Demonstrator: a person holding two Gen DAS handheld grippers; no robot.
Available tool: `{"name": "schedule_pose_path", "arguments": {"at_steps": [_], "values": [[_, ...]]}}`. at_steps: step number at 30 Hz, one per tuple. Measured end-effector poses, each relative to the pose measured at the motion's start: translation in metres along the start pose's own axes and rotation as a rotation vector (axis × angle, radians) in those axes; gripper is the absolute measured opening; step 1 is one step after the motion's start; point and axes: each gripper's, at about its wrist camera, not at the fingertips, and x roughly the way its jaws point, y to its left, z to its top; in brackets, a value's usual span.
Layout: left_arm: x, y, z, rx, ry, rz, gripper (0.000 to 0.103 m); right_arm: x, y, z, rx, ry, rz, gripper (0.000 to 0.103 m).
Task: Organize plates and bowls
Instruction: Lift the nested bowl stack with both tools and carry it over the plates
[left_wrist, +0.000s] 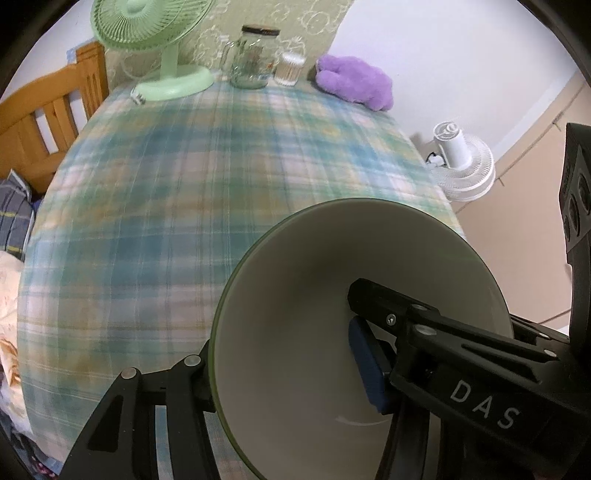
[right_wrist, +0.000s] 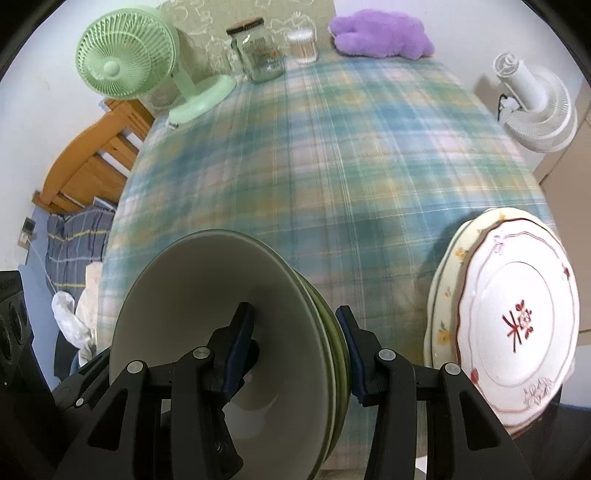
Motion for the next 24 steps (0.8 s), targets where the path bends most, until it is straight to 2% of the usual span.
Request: {"name": "schedule_pose_path", "arguments": {"at_steps": [9, 24], "values": [[-0.025, -0.022, -0.002, 0.064, -0.048, -0.029, 0.057, -0.042, -0.001, -0.01, 0.032, -0.078, -0.033, 0.049], [-0.023, -0.077, -0.007, 0.054, -0.095, 0.02, 0.057, -0.068, -0.044, -0.014, 0.01, -0.115, 0.016, 0.049]]}}
